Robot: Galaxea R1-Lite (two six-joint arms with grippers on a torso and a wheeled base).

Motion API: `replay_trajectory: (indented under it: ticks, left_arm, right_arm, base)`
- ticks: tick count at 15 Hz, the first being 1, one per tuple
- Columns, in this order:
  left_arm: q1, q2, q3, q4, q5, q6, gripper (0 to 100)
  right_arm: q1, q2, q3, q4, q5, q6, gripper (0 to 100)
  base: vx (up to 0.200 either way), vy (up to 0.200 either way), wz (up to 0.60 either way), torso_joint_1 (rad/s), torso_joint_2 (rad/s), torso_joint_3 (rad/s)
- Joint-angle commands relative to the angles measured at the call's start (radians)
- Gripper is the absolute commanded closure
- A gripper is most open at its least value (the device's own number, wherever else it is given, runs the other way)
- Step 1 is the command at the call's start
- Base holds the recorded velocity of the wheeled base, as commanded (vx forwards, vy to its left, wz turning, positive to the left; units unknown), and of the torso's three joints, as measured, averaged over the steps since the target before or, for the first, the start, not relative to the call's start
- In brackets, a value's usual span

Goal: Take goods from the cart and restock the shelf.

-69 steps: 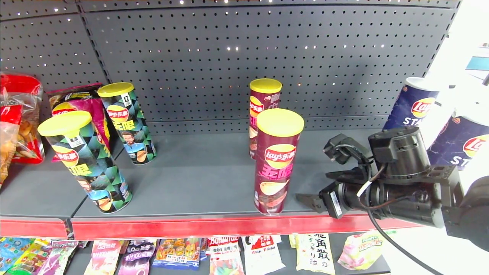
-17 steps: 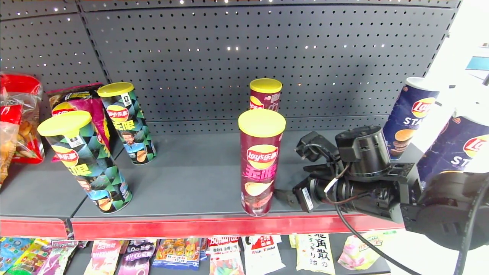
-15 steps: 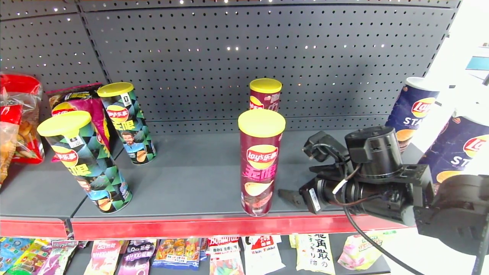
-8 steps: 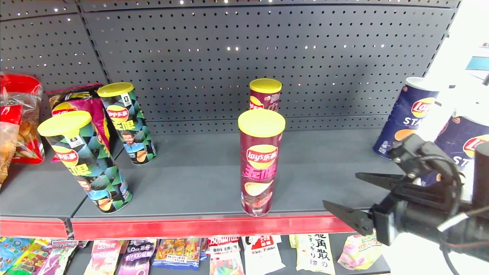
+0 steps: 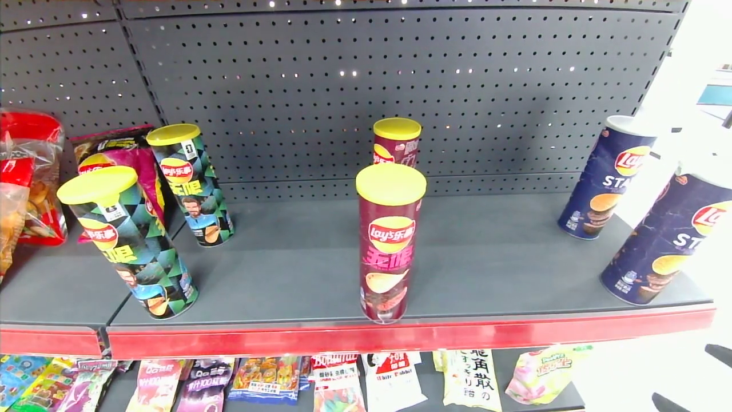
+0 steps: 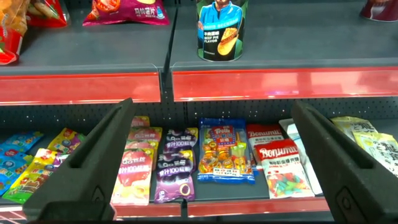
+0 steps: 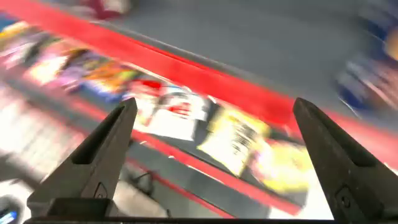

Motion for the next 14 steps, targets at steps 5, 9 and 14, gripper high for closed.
replay_trajectory:
  ticks: [5, 9, 14]
  left_arm:
    - [0.0, 0.0, 0.0, 0.0, 0.0, 0.0, 0]
    - [0.0, 0.0, 0.0, 0.0, 0.0, 0.0, 0]
    - [0.0, 0.0, 0.0, 0.0, 0.0, 0.0, 0]
  right_arm:
    - [-0.189, -0.557, 0.179, 0.131, -0.114, 0.104, 0]
    - [-0.188, -0.557, 0.179, 0.131, -0.134, 0.072, 0]
    - [-0.188, -0.557, 0.179, 0.131, -0.13, 0.08, 0]
  base:
    - [0.0, 0.0, 0.0, 0.0, 0.0, 0.0]
    - [0.0, 0.0, 0.0, 0.0, 0.0, 0.0]
    - [0.0, 0.0, 0.0, 0.0, 0.0, 0.0]
